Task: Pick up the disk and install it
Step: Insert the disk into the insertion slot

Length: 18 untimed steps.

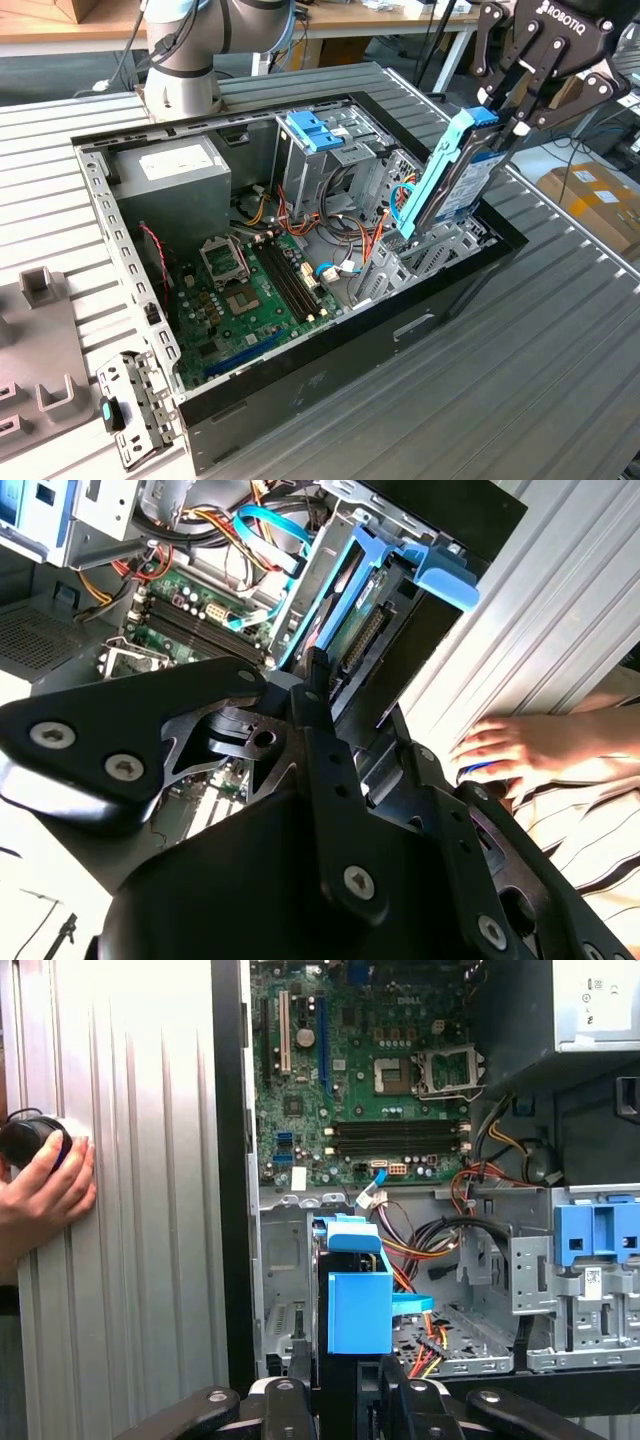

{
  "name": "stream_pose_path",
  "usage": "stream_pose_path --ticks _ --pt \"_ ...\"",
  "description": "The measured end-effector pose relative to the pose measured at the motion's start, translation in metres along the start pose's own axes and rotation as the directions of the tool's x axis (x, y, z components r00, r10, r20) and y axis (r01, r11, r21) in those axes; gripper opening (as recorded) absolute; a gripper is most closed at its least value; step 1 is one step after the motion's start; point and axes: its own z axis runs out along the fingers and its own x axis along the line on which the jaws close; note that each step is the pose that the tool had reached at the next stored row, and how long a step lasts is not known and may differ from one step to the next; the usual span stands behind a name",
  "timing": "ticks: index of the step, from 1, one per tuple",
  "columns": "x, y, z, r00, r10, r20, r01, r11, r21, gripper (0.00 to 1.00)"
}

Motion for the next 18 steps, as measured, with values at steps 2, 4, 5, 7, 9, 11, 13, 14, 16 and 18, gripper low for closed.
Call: stream_pose_path --ticks 2,4,5,7,9,11,13,14,16,18 --pt "0.0 0.0 0.002 1.0 -0.008 0.0 0.008 1.0 0.0 0.35" --pt "0.0002 0.0003 0.006 0.9998 -0.02 0.0002 0.02 0.9998 -0.0002 0.35" --pt "0.0002 0.0004 0.0072 0.9997 -0.023 0.0003 0.023 0.9997 -0.0002 0.35" --pt "0.0003 0.0005 0.008 0.9997 -0.026 0.0002 0.026 0.9997 -0.0004 0.35" --pt "0.0003 0.0005 0.008 0.9997 -0.026 0.0001 0.026 0.9997 -0.0004 0.35" --pt "-0.0004 0.0011 0.0083 0.9997 -0.026 0.0009 0.026 0.9997 -0.0004 0.35" --pt "-0.0006 0.0022 0.0106 0.9997 -0.026 0.0014 0.026 0.9997 -0.0003 0.35" --pt "-0.0008 0.0023 0.0122 0.9997 -0.026 0.0013 0.026 0.9997 -0.0003 0.35" --pt "-0.0013 0.0024 0.0144 0.9997 -0.026 0.0014 0.026 0.9997 -0.0003 0.35" --pt "-0.0013 0.0024 0.0144 0.9997 -0.026 0.0014 0.026 0.9997 -0.0003 0.35"
